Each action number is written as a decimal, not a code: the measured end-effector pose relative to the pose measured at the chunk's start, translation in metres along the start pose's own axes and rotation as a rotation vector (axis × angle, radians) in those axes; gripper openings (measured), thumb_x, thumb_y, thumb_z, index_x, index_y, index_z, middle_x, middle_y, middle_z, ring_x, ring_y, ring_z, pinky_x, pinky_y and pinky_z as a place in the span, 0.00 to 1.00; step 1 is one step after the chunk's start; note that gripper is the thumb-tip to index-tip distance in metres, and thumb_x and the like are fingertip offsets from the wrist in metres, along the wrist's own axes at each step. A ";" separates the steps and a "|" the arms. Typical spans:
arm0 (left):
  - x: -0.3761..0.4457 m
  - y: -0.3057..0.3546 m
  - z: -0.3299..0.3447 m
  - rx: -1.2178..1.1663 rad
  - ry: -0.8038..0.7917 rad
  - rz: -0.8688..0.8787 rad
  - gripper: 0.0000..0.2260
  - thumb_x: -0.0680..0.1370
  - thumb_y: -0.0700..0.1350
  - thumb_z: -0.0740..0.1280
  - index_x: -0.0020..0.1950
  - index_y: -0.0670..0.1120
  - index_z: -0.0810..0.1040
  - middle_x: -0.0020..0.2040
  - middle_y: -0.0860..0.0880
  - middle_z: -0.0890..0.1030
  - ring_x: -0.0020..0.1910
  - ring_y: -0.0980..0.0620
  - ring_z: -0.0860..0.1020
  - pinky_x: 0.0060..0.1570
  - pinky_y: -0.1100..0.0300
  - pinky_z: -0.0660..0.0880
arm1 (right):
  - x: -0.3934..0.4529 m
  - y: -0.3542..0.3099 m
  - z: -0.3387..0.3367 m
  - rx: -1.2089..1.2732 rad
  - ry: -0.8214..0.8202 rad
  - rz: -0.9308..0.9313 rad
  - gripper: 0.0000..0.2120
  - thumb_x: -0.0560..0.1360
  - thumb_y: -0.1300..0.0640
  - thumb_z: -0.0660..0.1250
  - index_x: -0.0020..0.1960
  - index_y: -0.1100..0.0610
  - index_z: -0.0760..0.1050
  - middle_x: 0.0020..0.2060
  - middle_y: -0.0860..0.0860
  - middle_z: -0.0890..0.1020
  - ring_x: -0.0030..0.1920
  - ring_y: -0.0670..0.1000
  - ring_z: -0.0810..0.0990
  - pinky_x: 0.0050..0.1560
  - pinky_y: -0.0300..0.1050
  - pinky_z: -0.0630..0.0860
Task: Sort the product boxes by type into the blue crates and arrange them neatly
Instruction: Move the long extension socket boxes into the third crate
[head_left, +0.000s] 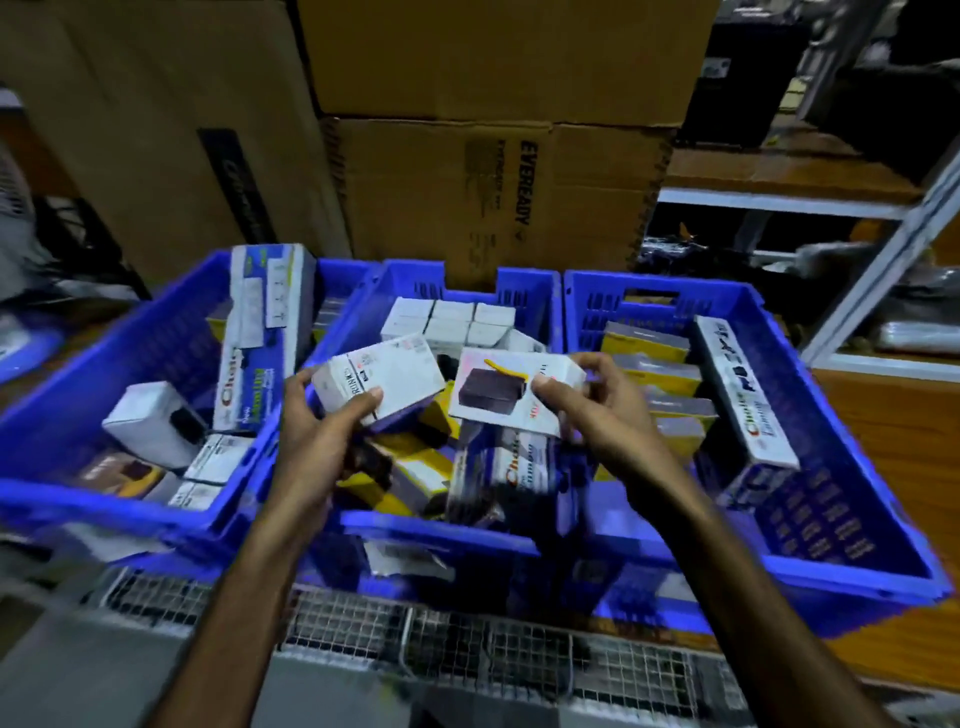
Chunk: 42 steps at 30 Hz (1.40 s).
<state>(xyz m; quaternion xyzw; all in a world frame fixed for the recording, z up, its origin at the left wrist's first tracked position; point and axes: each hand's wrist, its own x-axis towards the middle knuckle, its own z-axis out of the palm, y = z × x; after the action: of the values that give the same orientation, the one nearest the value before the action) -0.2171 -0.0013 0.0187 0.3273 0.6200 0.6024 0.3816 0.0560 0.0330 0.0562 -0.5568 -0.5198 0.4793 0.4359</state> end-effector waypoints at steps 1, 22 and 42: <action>0.011 0.003 -0.007 0.096 0.031 0.051 0.22 0.75 0.45 0.78 0.62 0.56 0.71 0.53 0.41 0.84 0.27 0.54 0.74 0.22 0.63 0.68 | 0.008 -0.008 0.010 -0.081 -0.022 -0.040 0.18 0.74 0.46 0.77 0.58 0.50 0.75 0.42 0.51 0.84 0.31 0.42 0.81 0.34 0.46 0.80; 0.084 0.005 -0.013 0.710 0.037 0.302 0.21 0.76 0.49 0.74 0.68 0.48 0.77 0.64 0.43 0.75 0.63 0.40 0.77 0.64 0.47 0.74 | 0.082 0.006 0.075 -0.594 -0.187 -0.357 0.12 0.81 0.54 0.71 0.62 0.59 0.82 0.60 0.53 0.81 0.57 0.50 0.83 0.57 0.43 0.81; -0.051 -0.026 0.116 0.890 -0.406 0.088 0.39 0.71 0.69 0.72 0.76 0.59 0.61 0.72 0.42 0.66 0.71 0.34 0.70 0.68 0.41 0.72 | 0.011 0.059 -0.012 -0.160 0.150 -0.364 0.06 0.83 0.58 0.67 0.50 0.57 0.82 0.39 0.53 0.86 0.37 0.59 0.85 0.36 0.56 0.81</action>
<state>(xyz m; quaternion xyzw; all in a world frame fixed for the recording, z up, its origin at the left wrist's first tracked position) -0.0896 0.0108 -0.0013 0.5955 0.7159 0.2185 0.2918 0.0771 0.0391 -0.0011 -0.5207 -0.6144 0.3070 0.5070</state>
